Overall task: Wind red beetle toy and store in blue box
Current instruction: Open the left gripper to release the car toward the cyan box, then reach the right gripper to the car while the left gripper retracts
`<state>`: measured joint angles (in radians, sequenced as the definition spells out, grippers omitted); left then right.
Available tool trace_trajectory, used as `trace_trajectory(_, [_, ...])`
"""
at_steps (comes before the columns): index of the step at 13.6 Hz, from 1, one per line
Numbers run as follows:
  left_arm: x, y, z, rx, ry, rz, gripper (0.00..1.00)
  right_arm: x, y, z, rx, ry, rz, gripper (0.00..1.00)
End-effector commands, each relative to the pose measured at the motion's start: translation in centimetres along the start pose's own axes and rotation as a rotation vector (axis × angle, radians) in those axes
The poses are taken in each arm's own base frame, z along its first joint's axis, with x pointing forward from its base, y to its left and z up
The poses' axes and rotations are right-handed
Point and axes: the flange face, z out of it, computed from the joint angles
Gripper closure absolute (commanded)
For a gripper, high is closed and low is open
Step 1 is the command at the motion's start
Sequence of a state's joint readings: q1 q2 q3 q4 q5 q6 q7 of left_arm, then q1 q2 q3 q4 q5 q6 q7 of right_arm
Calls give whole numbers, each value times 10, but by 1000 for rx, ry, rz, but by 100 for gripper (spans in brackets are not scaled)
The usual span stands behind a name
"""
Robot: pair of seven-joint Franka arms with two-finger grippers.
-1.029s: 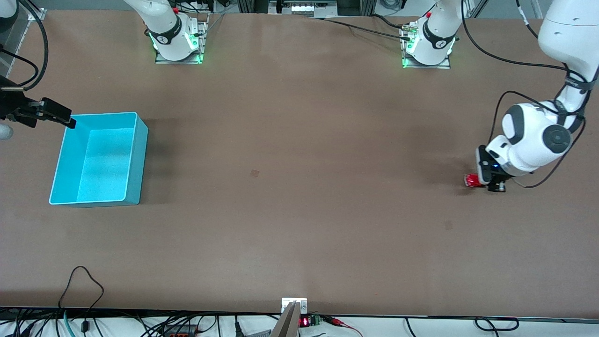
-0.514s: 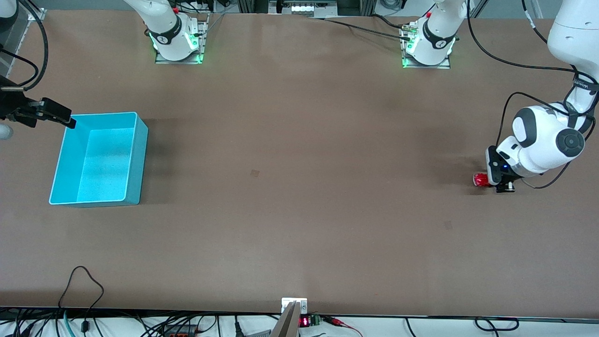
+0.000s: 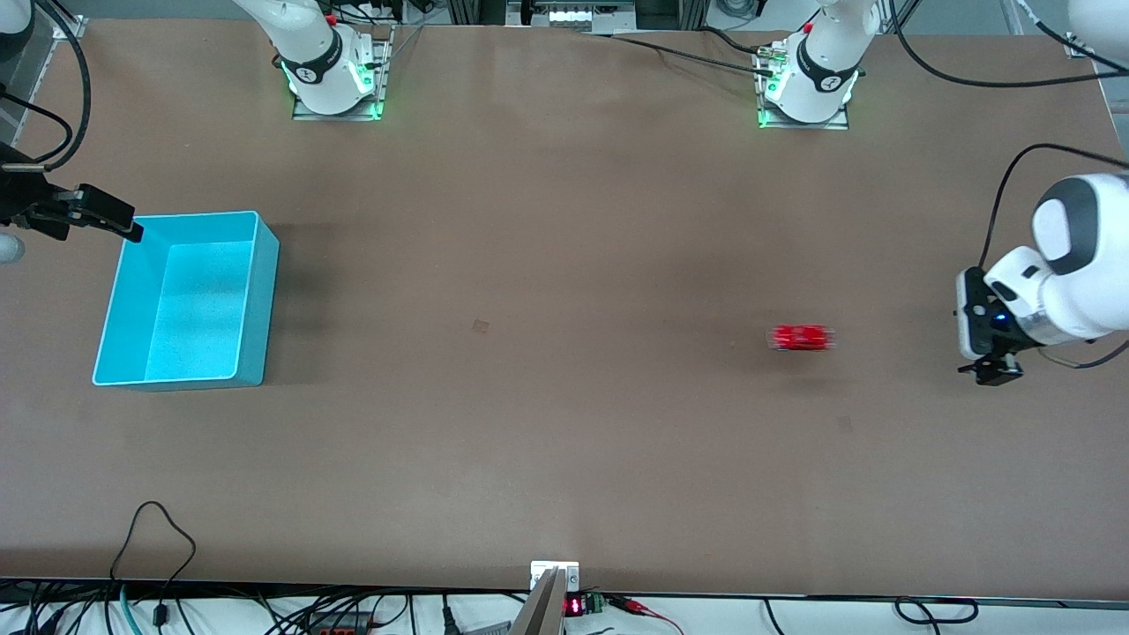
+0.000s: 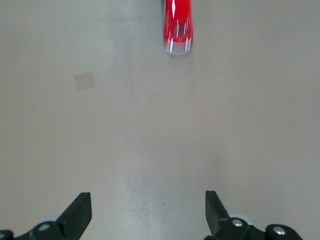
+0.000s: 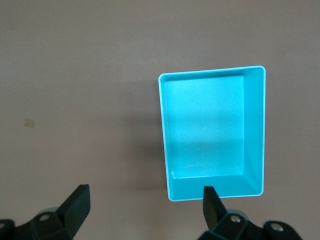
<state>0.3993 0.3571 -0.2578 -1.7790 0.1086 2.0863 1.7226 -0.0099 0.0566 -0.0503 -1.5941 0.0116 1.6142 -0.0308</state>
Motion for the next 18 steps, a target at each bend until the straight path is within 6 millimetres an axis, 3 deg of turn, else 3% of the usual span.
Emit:
trace_trajectory(1, [5,-6,-5,5,31,-58,0,-2,0,-3,15,-6,14,0])
trace_trajectory(5, [34,-14,-11,22,40,-204,0,-2,0,-3,15,-6,14,0])
trace_trajectory(8, [44,-18,-19,36,105,-484,0,-2,0,-3,15,-5,14,0])
trace_trajectory(12, [64,-28,-63,153,144,-986,0,-2,0,-3,15,-6,14,0])
trace_trajectory(15, [59,-25,-98,140,171,-1448,0,-2,0,-3,15,-6,14,0])
trace_trajectory(17, [66,-26,-138,129,161,-1584,0,-1,0,-2,15,-6,14,0])
trace_trajectory(18, [71,-21,-156,123,151,-1617,0,4,-1,9,15,-24,13,0])
